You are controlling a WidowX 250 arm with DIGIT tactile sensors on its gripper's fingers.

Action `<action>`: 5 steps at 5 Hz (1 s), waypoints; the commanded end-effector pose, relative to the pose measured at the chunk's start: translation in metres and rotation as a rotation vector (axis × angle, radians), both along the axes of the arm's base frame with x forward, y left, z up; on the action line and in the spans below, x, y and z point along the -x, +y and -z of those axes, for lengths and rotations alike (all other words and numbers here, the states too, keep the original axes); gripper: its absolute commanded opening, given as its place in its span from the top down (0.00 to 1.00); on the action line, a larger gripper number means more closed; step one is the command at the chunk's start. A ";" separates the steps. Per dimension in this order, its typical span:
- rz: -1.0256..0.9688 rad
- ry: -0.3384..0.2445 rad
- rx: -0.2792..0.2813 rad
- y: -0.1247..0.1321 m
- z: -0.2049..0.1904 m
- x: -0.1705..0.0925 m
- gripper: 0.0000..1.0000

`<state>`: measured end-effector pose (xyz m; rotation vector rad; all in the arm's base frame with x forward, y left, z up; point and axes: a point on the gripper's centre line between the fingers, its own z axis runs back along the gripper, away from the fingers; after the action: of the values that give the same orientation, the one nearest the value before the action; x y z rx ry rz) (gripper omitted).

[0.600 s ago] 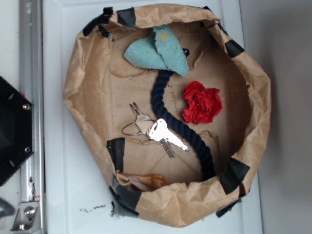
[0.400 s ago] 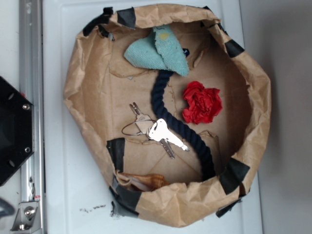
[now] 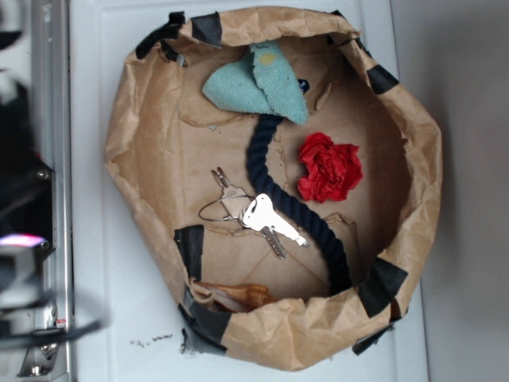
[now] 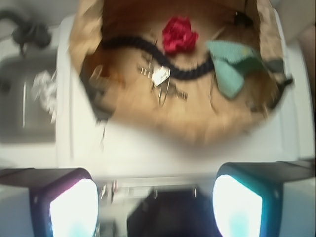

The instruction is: Grab the silver keys.

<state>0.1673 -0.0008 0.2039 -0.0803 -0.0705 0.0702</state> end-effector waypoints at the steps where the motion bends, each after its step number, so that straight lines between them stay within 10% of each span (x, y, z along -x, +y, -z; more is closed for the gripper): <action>1: 0.005 -0.026 0.064 0.021 0.021 -0.047 0.00; 5: -0.044 0.052 0.184 0.040 0.136 -0.070 0.00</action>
<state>0.2335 0.0331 0.0592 -0.2724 0.0325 0.1140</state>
